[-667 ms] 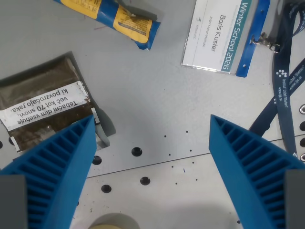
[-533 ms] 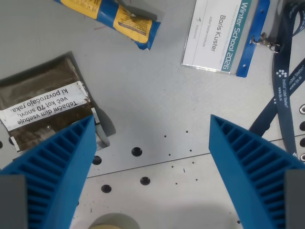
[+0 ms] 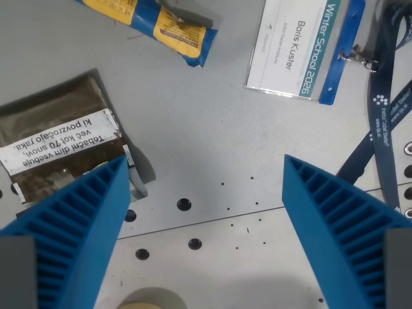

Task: Move above the blue bag

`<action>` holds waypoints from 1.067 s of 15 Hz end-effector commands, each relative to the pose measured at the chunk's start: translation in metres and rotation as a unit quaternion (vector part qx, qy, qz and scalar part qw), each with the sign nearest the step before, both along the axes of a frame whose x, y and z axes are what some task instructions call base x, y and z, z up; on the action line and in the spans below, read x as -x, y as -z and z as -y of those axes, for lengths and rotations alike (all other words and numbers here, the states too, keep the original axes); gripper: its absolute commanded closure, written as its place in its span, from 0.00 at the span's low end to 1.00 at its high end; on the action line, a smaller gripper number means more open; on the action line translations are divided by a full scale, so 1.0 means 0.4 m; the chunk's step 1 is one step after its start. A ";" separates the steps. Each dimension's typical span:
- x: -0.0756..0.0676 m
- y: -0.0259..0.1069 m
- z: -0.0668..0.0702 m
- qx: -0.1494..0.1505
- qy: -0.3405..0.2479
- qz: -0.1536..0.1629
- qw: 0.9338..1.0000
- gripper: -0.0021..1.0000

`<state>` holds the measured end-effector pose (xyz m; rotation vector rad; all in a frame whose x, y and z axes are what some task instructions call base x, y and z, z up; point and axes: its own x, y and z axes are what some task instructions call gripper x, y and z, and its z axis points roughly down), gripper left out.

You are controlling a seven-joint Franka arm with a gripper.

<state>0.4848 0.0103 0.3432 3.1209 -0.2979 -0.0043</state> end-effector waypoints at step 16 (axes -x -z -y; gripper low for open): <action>-0.046 0.136 -0.032 0.013 -0.278 0.031 0.960 0.00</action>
